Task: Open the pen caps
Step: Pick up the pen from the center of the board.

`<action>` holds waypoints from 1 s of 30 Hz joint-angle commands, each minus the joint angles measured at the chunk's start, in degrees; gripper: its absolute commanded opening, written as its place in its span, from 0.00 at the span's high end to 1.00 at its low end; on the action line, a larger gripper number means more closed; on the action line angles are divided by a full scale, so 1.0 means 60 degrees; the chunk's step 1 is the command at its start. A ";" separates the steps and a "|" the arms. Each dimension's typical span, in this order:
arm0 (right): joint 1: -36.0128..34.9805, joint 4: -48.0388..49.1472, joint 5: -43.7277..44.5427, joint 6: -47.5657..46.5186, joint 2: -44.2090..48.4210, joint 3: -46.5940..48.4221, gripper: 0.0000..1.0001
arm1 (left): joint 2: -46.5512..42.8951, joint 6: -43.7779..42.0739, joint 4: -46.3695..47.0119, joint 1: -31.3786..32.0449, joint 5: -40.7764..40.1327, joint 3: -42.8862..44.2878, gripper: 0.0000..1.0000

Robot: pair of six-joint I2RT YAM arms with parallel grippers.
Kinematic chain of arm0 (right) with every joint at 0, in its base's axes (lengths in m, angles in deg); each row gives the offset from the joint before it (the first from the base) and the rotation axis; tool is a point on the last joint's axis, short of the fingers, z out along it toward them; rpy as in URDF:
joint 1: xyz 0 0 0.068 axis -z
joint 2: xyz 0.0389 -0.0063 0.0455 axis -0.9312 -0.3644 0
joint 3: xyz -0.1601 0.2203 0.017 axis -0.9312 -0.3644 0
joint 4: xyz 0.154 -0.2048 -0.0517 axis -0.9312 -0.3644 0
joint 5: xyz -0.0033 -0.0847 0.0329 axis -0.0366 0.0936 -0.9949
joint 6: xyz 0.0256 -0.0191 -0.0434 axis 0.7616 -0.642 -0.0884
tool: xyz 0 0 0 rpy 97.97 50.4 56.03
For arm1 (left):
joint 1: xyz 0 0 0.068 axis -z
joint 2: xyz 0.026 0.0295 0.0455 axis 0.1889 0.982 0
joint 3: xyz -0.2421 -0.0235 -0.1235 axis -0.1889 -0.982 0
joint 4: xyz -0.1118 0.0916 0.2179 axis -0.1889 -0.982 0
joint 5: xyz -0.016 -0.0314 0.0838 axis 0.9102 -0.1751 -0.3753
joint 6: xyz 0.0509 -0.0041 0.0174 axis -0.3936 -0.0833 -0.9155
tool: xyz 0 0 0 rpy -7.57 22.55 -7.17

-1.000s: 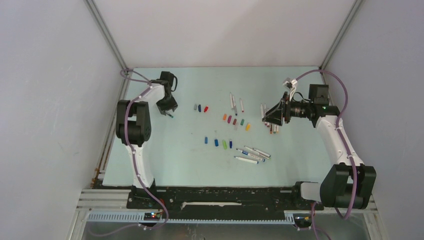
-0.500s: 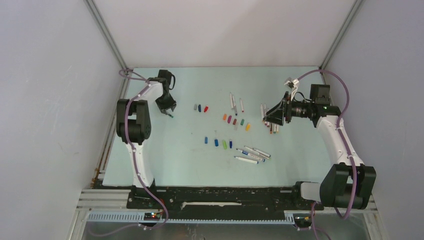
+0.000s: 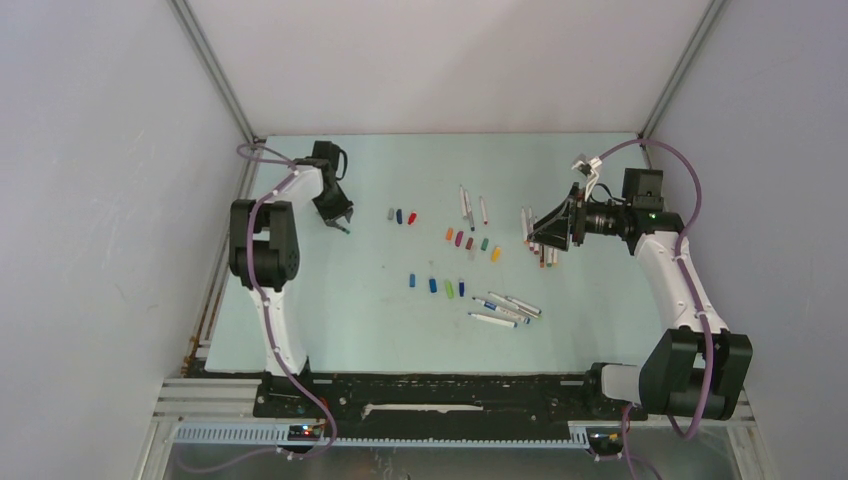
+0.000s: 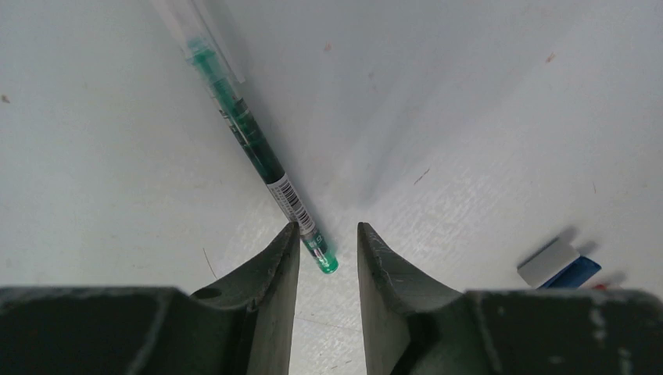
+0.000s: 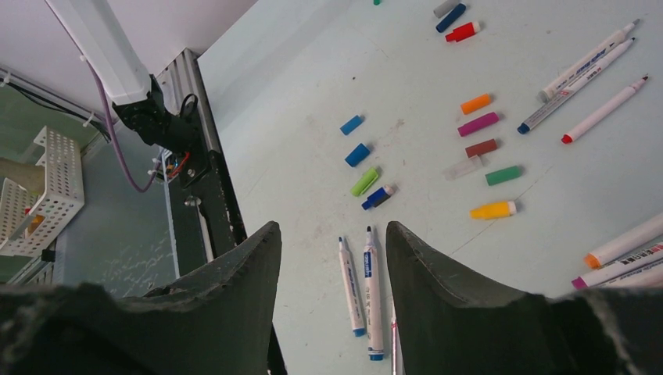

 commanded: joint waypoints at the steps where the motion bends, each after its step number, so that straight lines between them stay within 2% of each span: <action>1: 0.0071 0.0170 -0.0395 0.0118 0.0254 0.0151 0.46 | -0.0879 0.0099 0.1116 -0.0110 0.0616 -0.0834 0.65; 9: 0.0083 0.0139 -0.0449 0.0147 0.0190 0.0156 0.46 | -0.0368 0.0442 0.0393 -0.0309 0.0186 -0.0203 0.64; 12: 0.0102 0.0182 -0.0476 0.0193 0.0199 0.0145 0.46 | 0.0181 0.0587 -0.0537 -0.0320 0.0010 0.0615 0.64; 20: 0.0214 0.0236 -0.0547 0.0264 0.0330 0.0151 0.45 | 0.0534 0.0622 -0.1258 -0.0310 0.0228 0.1181 0.65; 24: 0.0314 0.0219 -0.0637 0.0289 0.0486 0.0143 0.46 | 0.0454 0.0579 -0.1319 -0.0302 0.0291 0.1042 0.70; 27: 0.0453 0.0282 -0.0815 0.0377 0.0577 0.0147 0.45 | 0.0443 0.0474 -0.1308 -0.0283 0.0667 0.0967 0.77; 30: 0.0519 0.0257 -0.0875 0.0388 0.0607 0.0155 0.45 | 0.0372 0.0356 -0.1309 -0.0168 0.0711 0.0795 0.79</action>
